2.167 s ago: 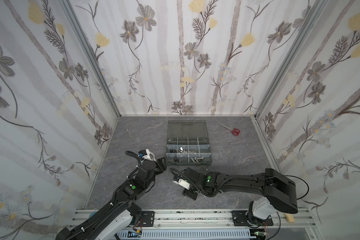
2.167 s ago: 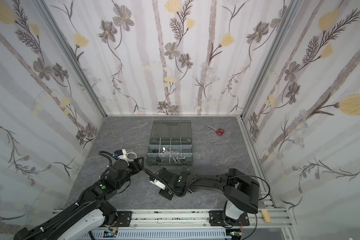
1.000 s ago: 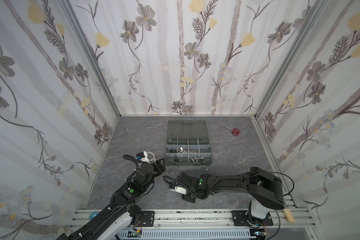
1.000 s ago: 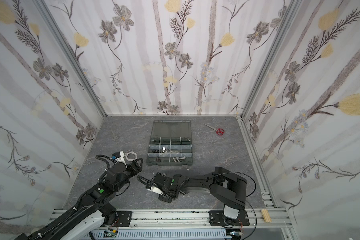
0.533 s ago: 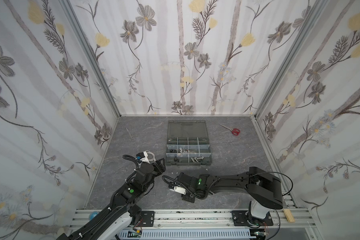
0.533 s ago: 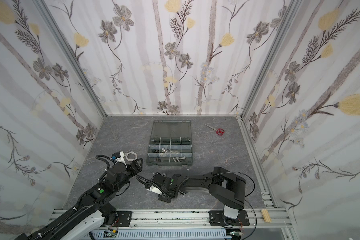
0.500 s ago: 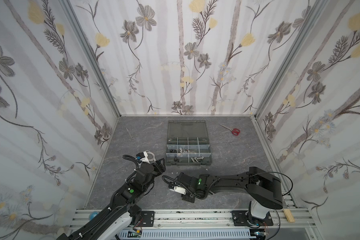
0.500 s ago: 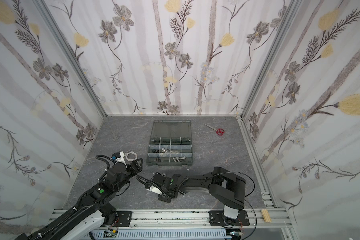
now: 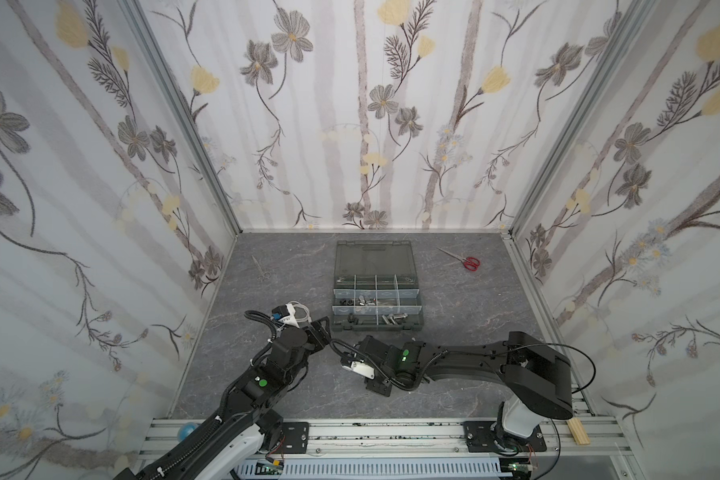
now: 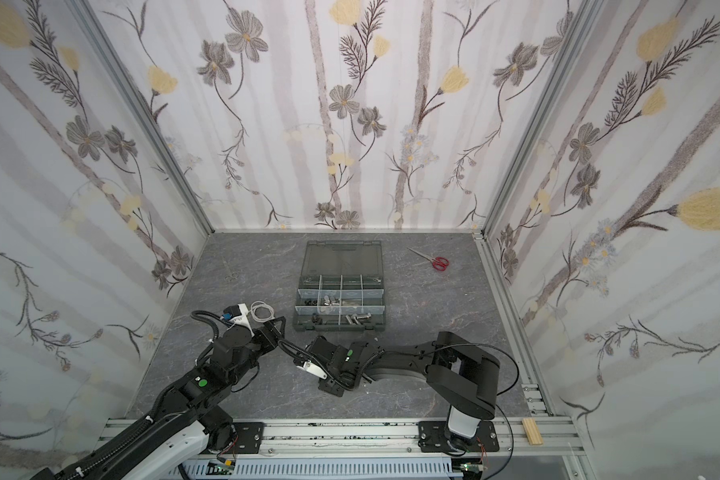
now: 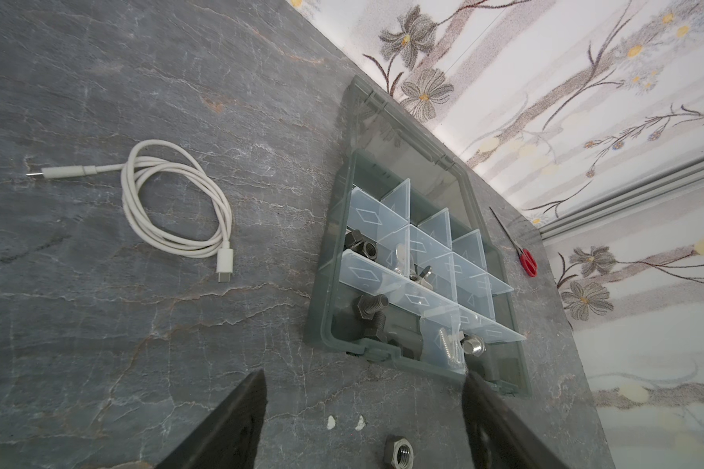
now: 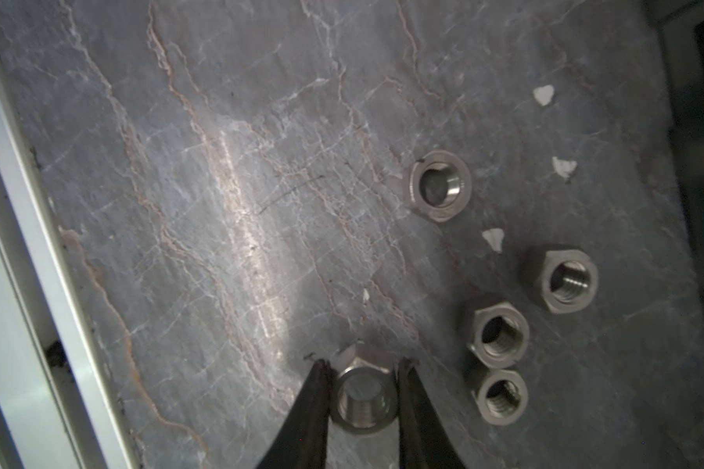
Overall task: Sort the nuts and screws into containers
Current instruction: 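Lift the hex nut with the right gripper and carry it over the box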
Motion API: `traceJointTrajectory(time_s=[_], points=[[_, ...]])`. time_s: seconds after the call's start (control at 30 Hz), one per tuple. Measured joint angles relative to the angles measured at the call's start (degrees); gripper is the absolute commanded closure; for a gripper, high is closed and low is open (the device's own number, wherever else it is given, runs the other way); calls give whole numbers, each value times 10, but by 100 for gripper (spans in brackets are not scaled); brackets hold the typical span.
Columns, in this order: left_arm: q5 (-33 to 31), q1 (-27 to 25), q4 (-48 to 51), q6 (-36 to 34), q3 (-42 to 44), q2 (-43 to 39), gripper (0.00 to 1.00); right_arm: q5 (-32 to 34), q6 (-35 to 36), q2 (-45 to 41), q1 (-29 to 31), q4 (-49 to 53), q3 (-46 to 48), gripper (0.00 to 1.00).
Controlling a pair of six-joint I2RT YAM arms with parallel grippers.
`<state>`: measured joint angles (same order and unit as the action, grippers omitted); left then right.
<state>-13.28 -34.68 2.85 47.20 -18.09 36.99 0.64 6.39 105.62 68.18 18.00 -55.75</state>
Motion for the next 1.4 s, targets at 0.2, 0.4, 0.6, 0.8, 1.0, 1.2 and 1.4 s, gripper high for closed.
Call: traceJointTrajectory(time_s=[0.2,0.4,0.6,0.8,1.0,1.2,1.4], points=[[1,0,0,7,3,-2,22,5,5,-39,-61,-4,-3,80],[8,0,0,9,4,-3,21,29,30,-61,-136,-12,-28,79],[13,0,-1,12,9,-6,21,74,23,-55,-211,-58,-56,79],[20,0,-1,22,17,-11,21,101,-37,-26,-261,-108,-70,78],[27,0,-5,25,21,-15,21,87,-83,7,-265,-133,-85,77],[33,0,-8,26,23,-17,21,70,-113,27,-266,-135,-92,74],[34,0,-9,27,24,-17,21,57,-134,33,-266,-139,-92,65]])
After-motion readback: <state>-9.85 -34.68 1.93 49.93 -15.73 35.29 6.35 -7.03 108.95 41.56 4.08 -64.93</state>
